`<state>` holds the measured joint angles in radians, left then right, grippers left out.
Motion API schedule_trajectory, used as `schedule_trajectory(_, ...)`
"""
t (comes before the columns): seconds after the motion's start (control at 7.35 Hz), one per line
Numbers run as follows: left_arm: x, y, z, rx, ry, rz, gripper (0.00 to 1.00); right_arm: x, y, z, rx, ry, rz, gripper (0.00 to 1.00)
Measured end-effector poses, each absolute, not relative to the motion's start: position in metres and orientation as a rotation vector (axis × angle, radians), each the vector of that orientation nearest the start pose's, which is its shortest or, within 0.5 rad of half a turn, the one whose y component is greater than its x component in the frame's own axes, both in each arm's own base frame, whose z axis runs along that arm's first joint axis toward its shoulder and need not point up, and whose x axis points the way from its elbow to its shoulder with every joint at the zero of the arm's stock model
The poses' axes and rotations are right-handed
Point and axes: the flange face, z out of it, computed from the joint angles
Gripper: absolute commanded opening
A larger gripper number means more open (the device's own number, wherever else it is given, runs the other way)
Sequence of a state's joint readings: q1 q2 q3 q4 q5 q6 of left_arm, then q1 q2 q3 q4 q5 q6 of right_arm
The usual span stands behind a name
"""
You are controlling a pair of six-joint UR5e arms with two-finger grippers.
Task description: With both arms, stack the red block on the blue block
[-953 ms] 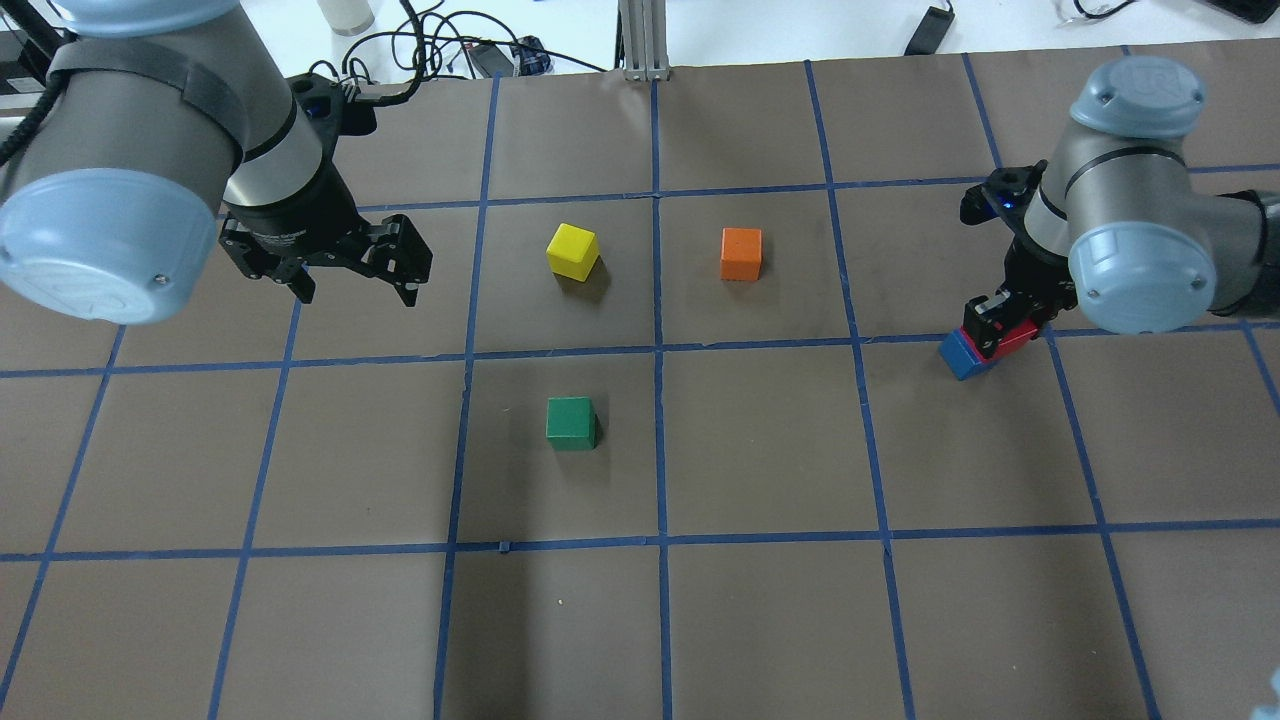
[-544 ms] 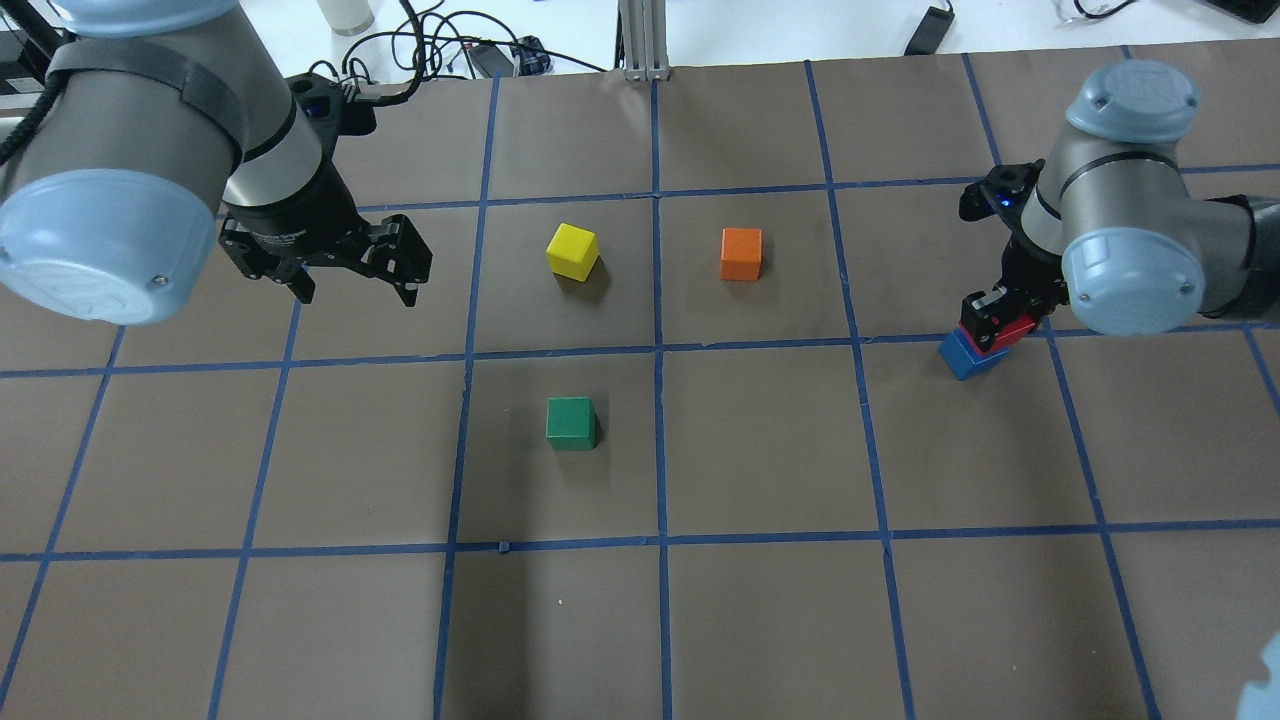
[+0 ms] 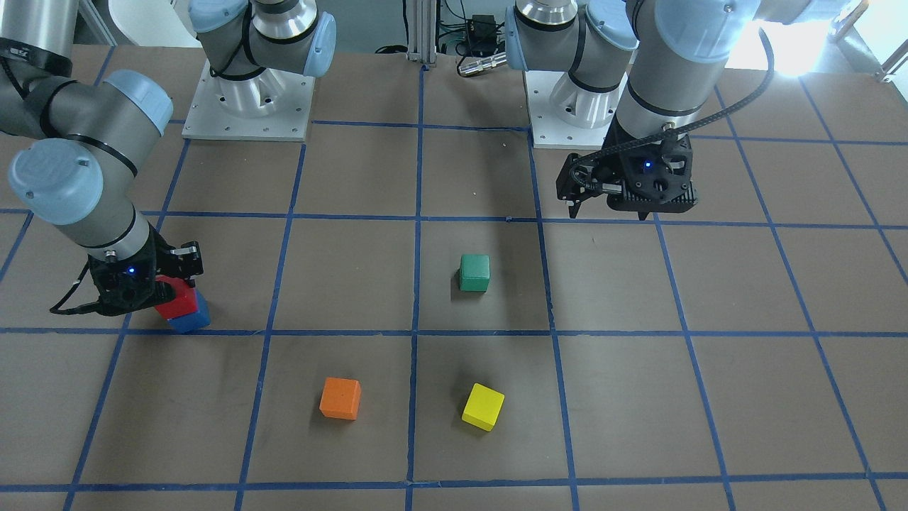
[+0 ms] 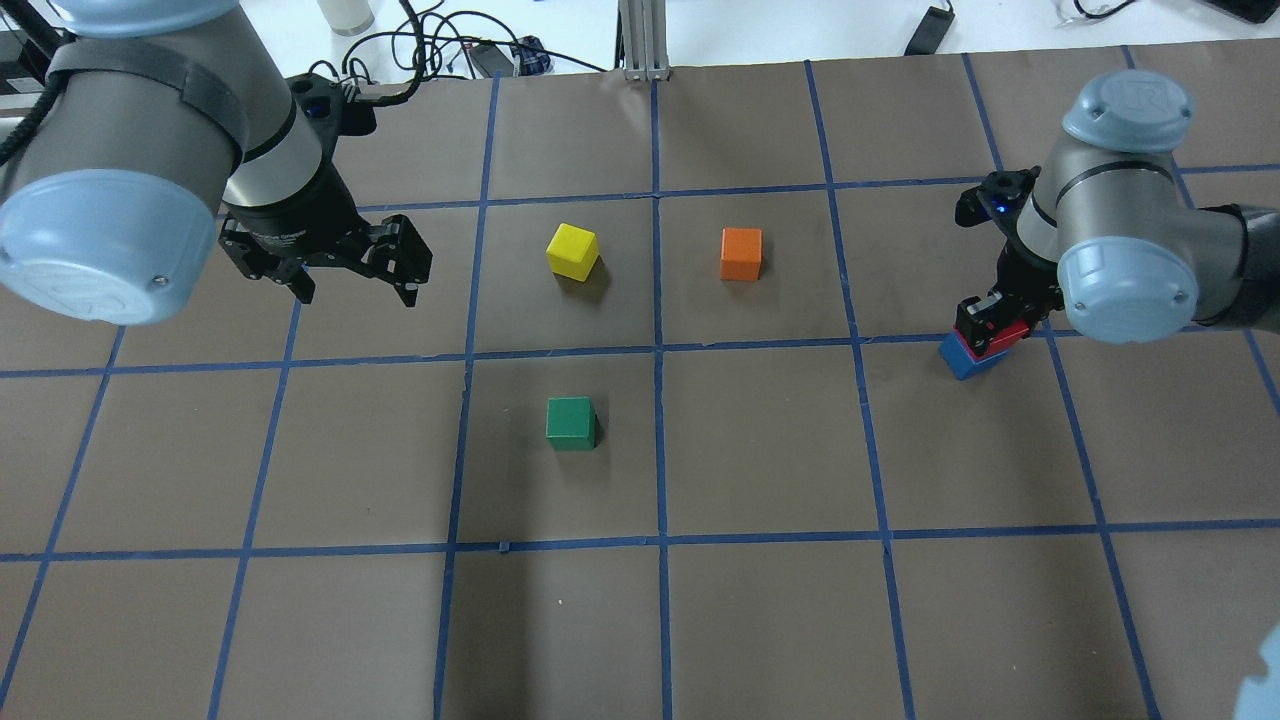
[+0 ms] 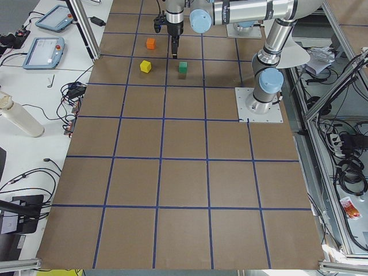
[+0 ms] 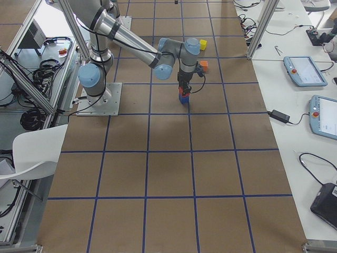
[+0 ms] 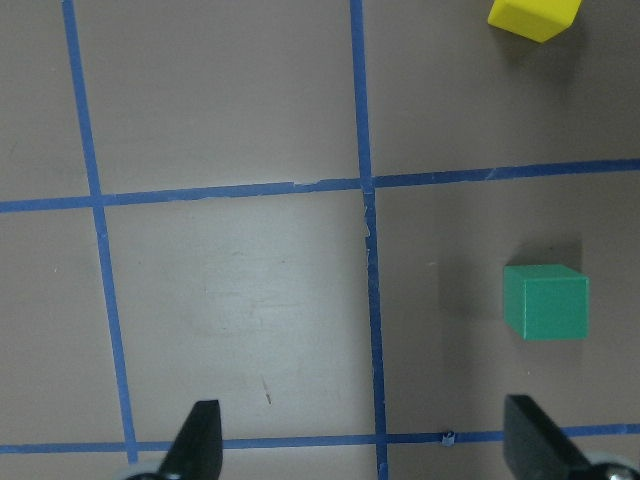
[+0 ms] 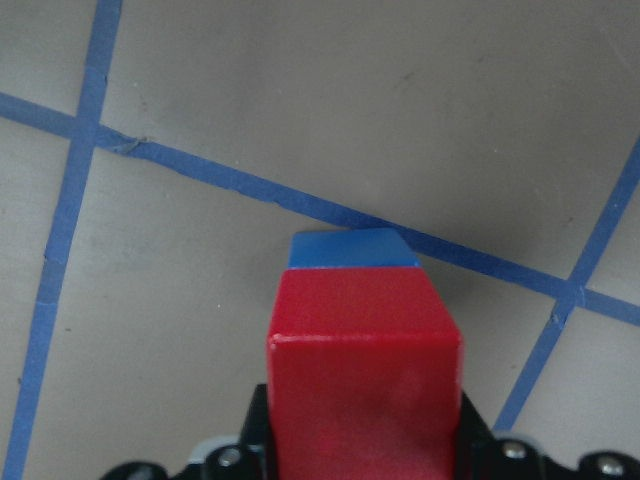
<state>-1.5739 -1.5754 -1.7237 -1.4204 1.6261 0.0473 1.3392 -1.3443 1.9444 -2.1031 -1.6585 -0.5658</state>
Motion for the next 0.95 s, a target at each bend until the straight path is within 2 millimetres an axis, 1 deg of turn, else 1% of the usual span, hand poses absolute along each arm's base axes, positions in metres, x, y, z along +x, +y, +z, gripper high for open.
schedule_trajectory(0.41, -0.129, -0.488, 0.425, 0.076, 3.086, 0.014, 1.0, 0.003, -0.527, 0.251, -0.534, 3.153, 0.153, 1.0)
schedule_trajectory(0.54, -0.129, -0.488, 0.425, 0.076, 3.086, 0.015, 1.0, 0.001, -0.528, 0.258, -0.536, 3.171, 0.15, 1.0)
schedule_trajectory(0.68, -0.129, -0.488, 0.425, 0.076, 3.086, 0.016, 1.0, 0.001, -0.529, 0.272, -0.54, 3.196, 0.137, 1.0)
schedule_trajectory(0.82, -0.13, -0.488, 0.425, 0.076, 3.086, 0.017, 1.0, 0.002, -0.526, 0.293, -0.527, 3.215, 0.124, 1.0)
schedule_trajectory(0.95, -0.13, -0.487, 0.425, 0.077, 3.086, 0.016, 1.0, 0.012, -0.523, 0.316, -0.474, 3.214, 0.1, 1.0)
